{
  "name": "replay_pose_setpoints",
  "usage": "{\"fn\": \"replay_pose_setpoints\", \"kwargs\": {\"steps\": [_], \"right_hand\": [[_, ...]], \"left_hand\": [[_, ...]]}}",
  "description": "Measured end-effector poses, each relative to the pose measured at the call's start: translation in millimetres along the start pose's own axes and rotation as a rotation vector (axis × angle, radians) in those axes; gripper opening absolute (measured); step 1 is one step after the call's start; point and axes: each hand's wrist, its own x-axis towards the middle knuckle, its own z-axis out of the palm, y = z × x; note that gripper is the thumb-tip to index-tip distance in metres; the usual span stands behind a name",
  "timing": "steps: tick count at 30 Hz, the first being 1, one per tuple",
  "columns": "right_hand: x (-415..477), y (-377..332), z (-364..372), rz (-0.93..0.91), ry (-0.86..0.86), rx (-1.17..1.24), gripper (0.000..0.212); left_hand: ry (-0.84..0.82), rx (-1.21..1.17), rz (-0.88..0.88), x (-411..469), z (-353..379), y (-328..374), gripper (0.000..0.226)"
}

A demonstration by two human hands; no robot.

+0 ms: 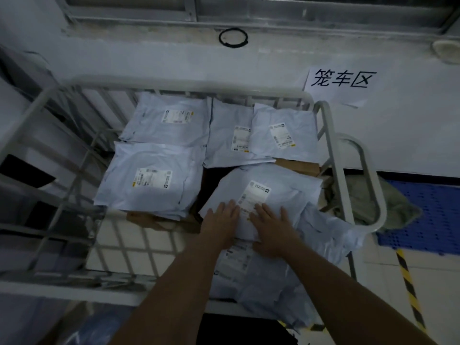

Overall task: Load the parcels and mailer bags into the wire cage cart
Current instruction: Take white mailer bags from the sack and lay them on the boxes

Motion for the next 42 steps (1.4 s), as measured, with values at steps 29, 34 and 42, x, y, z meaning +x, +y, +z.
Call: {"fn": "replay_pose_setpoints", "kwargs": {"steps": [29, 34, 42], "right_hand": [[-13.6, 86.7, -90.3, 0.091, 0.075, -0.016, 0.05], [-12.6, 95.2, -103.7, 0.053, -0.107, 0.093, 0.053], [-15.3, 77.2, -106.3, 0.109, -0.217, 0.255, 0.061]], "left_hand": [[0.033, -0.114, 0.072, 13.6, -89.3, -10.9, 0.067], [0.03, -0.126, 0.118, 16.7, -96.4, -17.1, 0.07], [0.01, -0.065, 0.185, 20.4, -96.2, -29.2, 0.052]]}}
